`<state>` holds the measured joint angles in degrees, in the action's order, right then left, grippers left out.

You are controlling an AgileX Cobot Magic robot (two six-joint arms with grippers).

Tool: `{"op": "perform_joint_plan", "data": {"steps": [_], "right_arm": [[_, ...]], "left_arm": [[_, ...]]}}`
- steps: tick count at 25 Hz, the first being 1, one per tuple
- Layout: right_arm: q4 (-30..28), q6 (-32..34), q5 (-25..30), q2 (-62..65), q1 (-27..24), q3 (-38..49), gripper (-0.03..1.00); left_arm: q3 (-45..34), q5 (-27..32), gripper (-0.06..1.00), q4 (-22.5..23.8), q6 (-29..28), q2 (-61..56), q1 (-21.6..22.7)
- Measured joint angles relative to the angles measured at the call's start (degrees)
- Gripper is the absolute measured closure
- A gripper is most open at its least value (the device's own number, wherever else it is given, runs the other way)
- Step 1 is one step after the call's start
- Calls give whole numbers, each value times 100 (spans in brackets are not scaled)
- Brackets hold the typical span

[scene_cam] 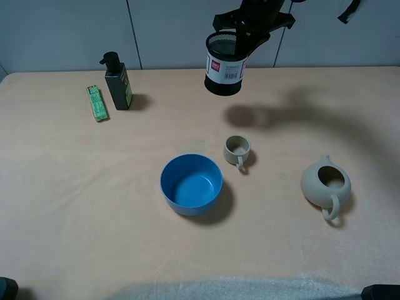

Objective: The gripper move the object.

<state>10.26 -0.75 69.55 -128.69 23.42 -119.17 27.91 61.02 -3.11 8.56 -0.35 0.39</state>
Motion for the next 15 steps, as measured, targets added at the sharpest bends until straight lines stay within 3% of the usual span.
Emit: {"op": "perform_joint_plan", "data": {"steps": [15], "right_arm": [[-120, 75, 21, 278, 971, 0, 95]], "left_arm": [[0, 0, -5, 0, 0, 0, 0]]}}
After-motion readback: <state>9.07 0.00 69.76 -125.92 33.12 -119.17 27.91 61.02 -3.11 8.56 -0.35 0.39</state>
